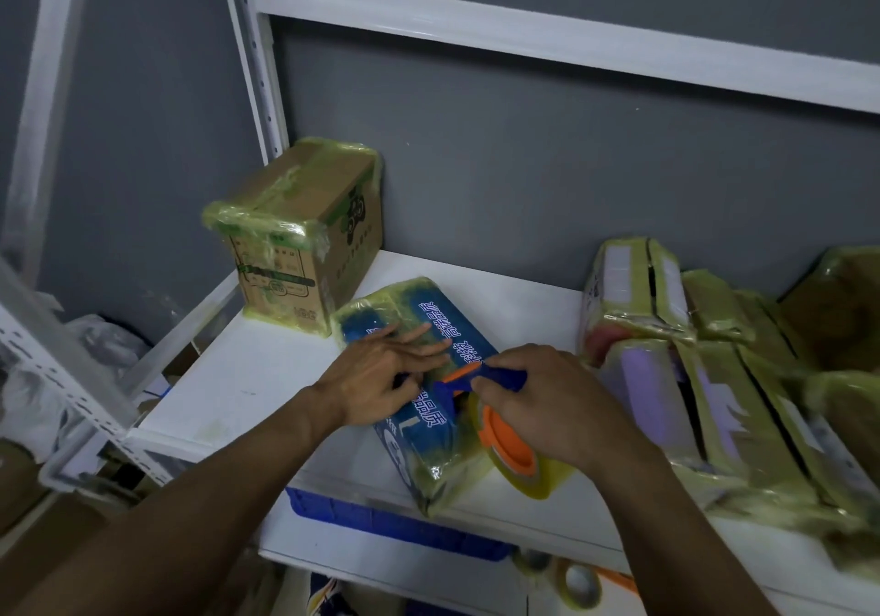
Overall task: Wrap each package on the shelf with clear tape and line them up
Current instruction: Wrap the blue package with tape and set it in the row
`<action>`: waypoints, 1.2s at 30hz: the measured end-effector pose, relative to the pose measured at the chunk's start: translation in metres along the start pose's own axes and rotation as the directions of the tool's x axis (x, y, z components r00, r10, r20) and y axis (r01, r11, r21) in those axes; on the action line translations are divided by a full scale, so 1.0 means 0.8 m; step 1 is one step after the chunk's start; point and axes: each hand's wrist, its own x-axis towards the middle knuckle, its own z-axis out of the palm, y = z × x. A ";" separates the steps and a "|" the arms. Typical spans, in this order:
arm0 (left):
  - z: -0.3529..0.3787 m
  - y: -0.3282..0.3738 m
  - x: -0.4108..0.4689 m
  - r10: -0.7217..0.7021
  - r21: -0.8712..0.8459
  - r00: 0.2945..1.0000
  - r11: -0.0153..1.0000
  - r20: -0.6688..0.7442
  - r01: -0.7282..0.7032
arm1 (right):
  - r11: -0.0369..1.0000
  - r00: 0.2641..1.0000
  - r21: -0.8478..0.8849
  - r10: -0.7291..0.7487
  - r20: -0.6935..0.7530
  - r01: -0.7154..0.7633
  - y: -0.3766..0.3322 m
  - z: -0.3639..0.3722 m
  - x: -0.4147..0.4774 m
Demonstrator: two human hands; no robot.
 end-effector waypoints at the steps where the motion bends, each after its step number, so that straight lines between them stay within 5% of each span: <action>1: 0.005 0.007 -0.001 0.017 -0.014 1.000 1.000 0.013 -0.017 | 1.000 1.000 0.009 -0.002 -0.004 0.002 0.001 0.000 0.000; 11: 0.021 0.015 0.003 -0.049 -0.009 0.996 0.999 -0.072 0.048 | 0.996 0.999 0.083 -0.041 -0.016 0.042 0.009 -0.009 -0.022; 29: -0.001 0.009 0.033 0.023 0.124 0.994 0.992 0.103 -0.035 | 0.991 0.987 0.132 0.015 -0.160 0.006 0.048 0.011 -0.076; 36: 0.024 0.061 -0.003 0.101 -0.045 0.993 0.994 0.058 -0.099 | 0.983 0.978 0.171 -0.025 -0.205 0.061 0.045 0.016 -0.082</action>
